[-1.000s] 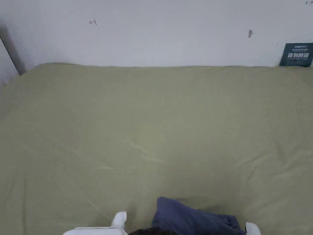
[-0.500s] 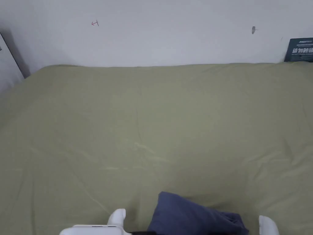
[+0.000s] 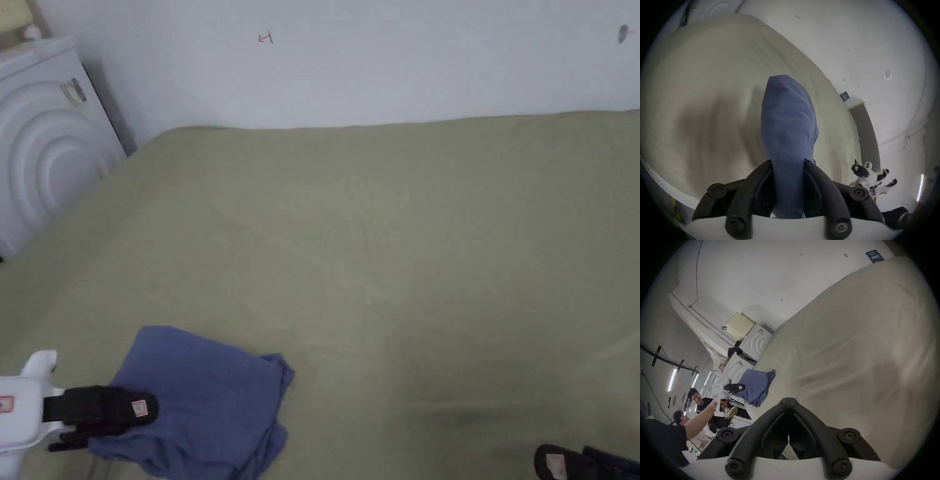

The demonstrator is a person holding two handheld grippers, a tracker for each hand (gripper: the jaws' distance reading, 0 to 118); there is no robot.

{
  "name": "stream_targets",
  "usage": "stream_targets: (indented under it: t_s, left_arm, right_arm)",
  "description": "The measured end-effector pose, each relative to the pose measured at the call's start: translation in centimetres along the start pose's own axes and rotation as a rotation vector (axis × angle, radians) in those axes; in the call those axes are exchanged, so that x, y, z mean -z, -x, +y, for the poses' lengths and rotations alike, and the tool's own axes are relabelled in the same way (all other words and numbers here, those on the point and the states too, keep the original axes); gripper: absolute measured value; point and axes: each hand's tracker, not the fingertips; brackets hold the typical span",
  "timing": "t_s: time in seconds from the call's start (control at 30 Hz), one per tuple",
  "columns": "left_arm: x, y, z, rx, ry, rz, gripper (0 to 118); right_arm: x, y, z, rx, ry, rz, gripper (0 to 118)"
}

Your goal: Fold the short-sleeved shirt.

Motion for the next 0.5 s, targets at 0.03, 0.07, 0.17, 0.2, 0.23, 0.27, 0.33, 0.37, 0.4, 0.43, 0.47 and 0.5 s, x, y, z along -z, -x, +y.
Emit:
stream_targets:
  t_s: [0.03,0.07,0.17,0.2,0.23,0.27,0.33,0.37,0.4,0.43,0.47,0.5]
  left_arm:
    - [-0.7,1.2,0.7,-0.012,-0.004,0.016,20]
    - [-1.5,2.5,1.3,-0.022,0.028,0.065,20]
    - [-2.5,6.0,2.6,-0.007,0.085,0.213,20]
    - [-2.5,6.8,2.8,-0.025,0.09,0.242,20]
    - [-2.6,7.8,2.8,-0.033,0.085,0.271,20]
    - [-2.6,8.3,2.9,-0.055,0.063,0.285,20]
    - [-2.3,9.1,3.0,-0.074,0.029,0.245,20]
    - [-2.0,8.8,2.7,-0.063,0.028,0.243,20]
    - [-1.7,8.6,2.5,-0.04,0.023,0.233,23]
    - [-2.1,8.9,2.5,-0.028,0.022,0.239,28]
    - [-2.4,8.8,2.3,-0.04,0.008,0.226,31]
    - [-2.7,8.5,2.0,-0.059,-0.012,0.228,34]
  right_arm:
    - [0.3,0.4,-0.1,-0.011,0.006,-0.004,0]
    - [0.6,0.9,0.0,-0.012,0.026,-0.002,0]
    - [1.0,1.7,-0.3,-0.02,0.056,-0.03,0]
    - [0.9,1.7,-0.4,-0.02,0.06,-0.036,0]
    - [0.8,1.8,-0.4,-0.015,0.079,-0.053,0]
    - [0.7,2.0,-0.5,-0.013,0.088,-0.082,0]
    - [0.3,2.5,-0.6,-0.045,0.097,-0.102,0]
    - [0.0,2.6,-0.5,-0.045,0.099,-0.099,0]
    - [-0.2,2.8,-0.5,-0.048,0.102,-0.098,0]
    - [-0.4,3.0,-0.4,-0.05,0.1,-0.1,0]
    - [-0.7,3.1,-0.3,-0.052,0.094,-0.094,0]
    - [-0.9,3.3,-0.2,-0.059,0.088,-0.085,0]
